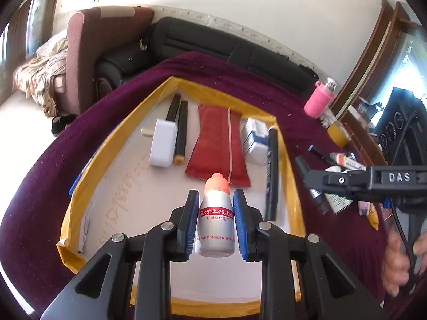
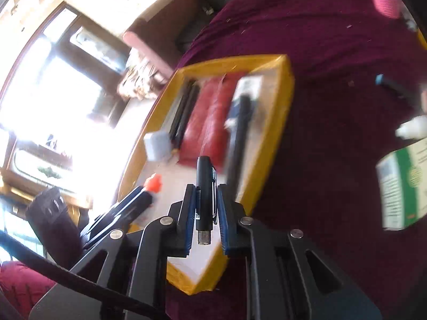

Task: Organize objects
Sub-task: 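Carry the glue bottle toward the tray while the right gripper brings a black pen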

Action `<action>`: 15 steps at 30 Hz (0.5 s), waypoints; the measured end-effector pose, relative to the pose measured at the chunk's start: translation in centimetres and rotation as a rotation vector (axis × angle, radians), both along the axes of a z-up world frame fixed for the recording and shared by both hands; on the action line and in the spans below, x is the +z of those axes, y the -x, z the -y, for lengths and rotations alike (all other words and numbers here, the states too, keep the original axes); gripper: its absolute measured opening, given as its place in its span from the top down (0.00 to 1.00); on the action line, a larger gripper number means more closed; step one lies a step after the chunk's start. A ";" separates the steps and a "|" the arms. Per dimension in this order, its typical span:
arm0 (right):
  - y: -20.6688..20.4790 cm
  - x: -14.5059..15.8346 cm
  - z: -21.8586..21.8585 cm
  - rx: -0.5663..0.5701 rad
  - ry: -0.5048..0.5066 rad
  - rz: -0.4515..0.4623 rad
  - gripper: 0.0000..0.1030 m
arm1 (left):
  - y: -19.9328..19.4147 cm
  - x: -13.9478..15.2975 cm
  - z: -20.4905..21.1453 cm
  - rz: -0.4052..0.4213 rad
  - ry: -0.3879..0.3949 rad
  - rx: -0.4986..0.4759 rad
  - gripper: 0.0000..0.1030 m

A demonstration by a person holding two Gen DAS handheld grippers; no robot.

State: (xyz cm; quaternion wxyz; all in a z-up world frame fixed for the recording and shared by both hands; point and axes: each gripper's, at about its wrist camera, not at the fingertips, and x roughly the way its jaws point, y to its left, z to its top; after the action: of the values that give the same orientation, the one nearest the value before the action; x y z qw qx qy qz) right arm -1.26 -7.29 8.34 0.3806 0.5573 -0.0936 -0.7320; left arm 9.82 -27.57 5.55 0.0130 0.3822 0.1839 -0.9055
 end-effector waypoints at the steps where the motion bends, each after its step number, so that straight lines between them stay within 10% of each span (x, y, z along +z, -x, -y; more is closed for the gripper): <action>1: -0.3 -0.4 0.7 0.010 -0.002 0.008 0.87 | 0.3 -0.3 0.1 0.010 0.003 0.000 0.78; 11: -0.2 -3.4 4.9 0.016 -0.102 0.021 0.85 | 1.7 -1.8 2.0 0.039 -0.064 0.055 0.77; 15: 0.0 -1.7 4.3 0.013 -0.089 -0.012 0.77 | 0.7 -1.0 2.3 -0.001 -0.081 0.056 0.54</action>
State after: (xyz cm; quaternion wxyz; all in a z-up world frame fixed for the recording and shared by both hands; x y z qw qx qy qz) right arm -1.25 -11.54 6.69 0.3608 0.5697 -0.0550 -0.7364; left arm 9.16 -29.87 4.57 0.0228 0.3767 0.2310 -0.8968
